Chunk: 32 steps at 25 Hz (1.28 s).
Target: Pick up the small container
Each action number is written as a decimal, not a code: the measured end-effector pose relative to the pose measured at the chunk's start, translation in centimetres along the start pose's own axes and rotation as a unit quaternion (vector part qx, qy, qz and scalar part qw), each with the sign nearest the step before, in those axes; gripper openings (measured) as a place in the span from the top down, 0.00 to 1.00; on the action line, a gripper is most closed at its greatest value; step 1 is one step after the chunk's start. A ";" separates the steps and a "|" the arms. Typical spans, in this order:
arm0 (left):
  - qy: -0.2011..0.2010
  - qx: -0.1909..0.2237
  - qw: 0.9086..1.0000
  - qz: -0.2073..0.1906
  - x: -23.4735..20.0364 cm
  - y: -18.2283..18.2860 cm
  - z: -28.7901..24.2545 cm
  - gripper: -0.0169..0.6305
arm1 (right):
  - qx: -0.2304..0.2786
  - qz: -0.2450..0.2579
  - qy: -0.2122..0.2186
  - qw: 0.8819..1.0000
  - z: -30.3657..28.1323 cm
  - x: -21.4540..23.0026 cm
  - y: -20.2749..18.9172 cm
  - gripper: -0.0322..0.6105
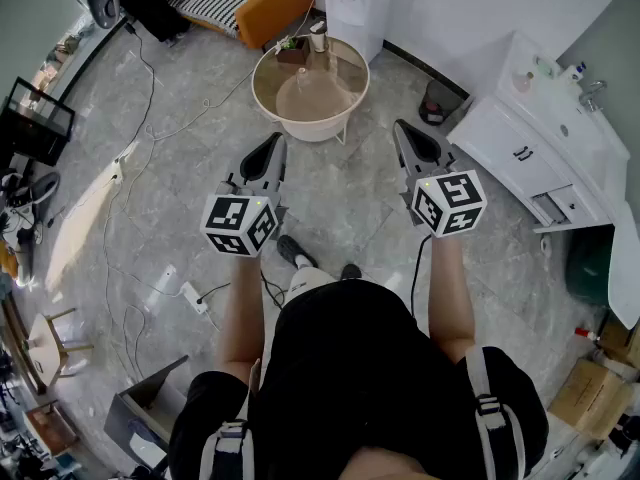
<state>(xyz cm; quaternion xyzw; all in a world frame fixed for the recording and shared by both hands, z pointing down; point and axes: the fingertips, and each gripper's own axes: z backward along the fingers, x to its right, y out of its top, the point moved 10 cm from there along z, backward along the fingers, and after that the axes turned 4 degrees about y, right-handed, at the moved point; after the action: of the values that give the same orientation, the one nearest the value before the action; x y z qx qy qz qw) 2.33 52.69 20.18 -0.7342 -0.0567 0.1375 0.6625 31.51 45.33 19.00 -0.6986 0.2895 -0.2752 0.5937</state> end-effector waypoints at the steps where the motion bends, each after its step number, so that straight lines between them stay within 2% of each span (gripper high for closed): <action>1: 0.000 0.000 1.000 -0.001 0.1 0.1 0.0 0.95 | 0.000 0.003 0.001 1.000 0.0 -0.2 0.1 0.95; 13: -0.001 -0.005 1.000 -0.007 0.6 -0.1 0.8 0.95 | 0.003 0.012 0.003 1.000 1.0 -1.3 -0.2 0.95; 18: 0.002 -0.013 1.000 -0.007 0.9 -0.5 0.5 0.95 | 0.023 -0.001 -0.015 1.000 1.3 -0.8 -0.5 0.95; 23: 0.009 -0.017 1.000 -0.009 1.1 -0.7 0.5 0.95 | 0.020 -0.008 -0.009 1.000 1.2 -0.4 -1.2 0.95; 28: 0.006 -0.026 1.000 -0.014 0.6 -1.2 -0.1 0.95 | 0.011 -0.015 -0.003 1.000 0.3 0.1 -1.8 0.95; 32: 0.003 -0.027 0.999 -0.024 -1.4 -1.4 -1.6 0.95 | 0.006 -0.021 -0.007 1.000 -2.4 0.6 -1.9 0.95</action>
<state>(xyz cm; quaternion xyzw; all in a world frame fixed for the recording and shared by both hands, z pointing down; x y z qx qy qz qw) 1.57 50.96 21.88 -0.7506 -0.0764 0.1176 0.6457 30.32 43.55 21.28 -0.7032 0.2687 -0.2840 0.5939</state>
